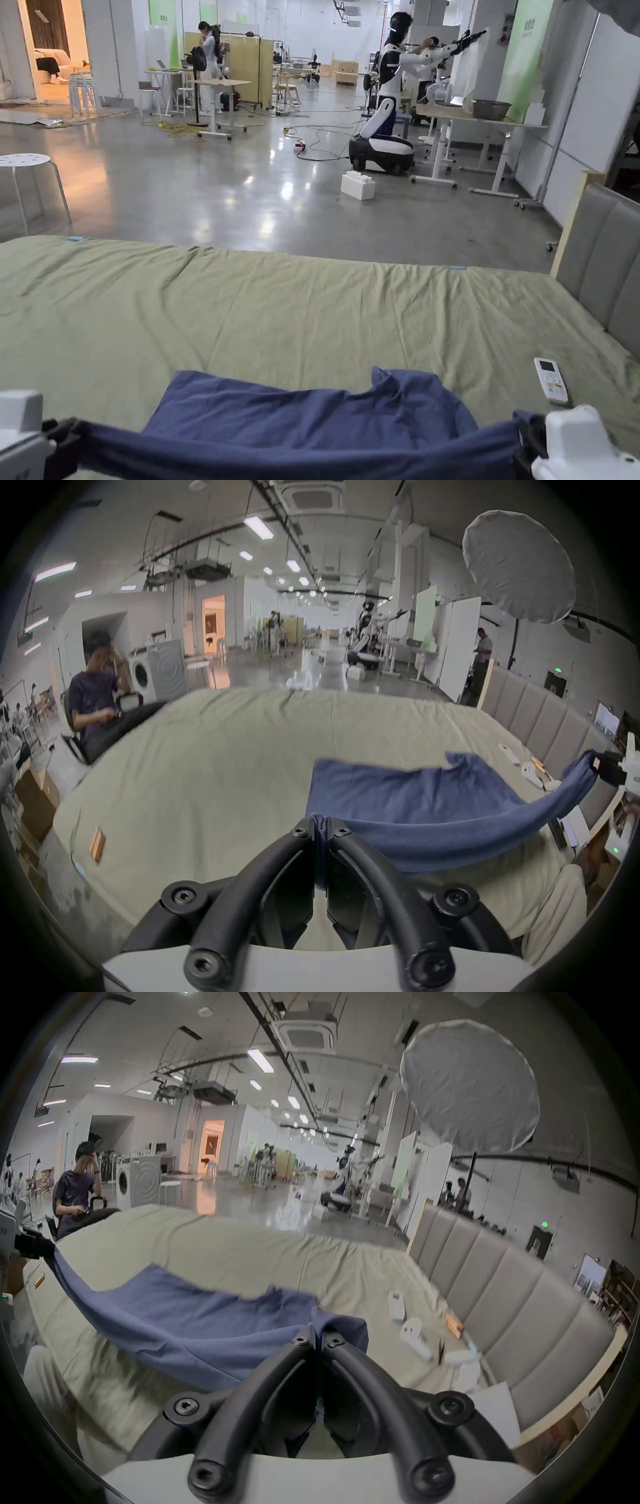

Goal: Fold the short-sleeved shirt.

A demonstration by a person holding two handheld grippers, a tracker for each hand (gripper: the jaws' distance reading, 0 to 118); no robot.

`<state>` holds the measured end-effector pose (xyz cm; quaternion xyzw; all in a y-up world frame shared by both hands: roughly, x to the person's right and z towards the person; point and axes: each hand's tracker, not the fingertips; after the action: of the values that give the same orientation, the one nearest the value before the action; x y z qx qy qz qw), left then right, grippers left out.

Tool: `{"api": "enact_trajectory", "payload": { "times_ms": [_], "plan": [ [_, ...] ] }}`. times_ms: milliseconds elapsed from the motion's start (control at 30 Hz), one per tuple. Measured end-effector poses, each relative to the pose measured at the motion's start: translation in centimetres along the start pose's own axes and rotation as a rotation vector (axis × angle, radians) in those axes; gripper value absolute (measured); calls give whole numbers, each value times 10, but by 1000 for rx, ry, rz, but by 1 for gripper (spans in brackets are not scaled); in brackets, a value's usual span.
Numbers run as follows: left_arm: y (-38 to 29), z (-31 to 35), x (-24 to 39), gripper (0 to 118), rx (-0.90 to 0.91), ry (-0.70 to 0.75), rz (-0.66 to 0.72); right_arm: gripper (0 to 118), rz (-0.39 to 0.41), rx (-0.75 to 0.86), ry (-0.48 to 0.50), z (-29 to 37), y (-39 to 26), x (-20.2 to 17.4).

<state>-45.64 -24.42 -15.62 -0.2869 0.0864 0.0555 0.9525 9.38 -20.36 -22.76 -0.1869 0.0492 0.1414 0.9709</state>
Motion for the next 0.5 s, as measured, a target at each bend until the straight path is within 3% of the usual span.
{"api": "enact_trajectory", "payload": {
  "times_ms": [67,100,333,500],
  "plan": [
    [-23,-1,-1,6,-52,8,9,2,-55,-90,18,4,-28,-6],
    [-33,-1,-2,6,-82,12,15,2,-16,-90,16,6,-39,-9],
    [-93,-19,-8,6,-274,2,-15,2,-28,-313,61,2,-102,-21],
    [-116,-52,-21,6,-390,14,-47,2,72,-460,65,-18,-133,-31]
  ]
}}
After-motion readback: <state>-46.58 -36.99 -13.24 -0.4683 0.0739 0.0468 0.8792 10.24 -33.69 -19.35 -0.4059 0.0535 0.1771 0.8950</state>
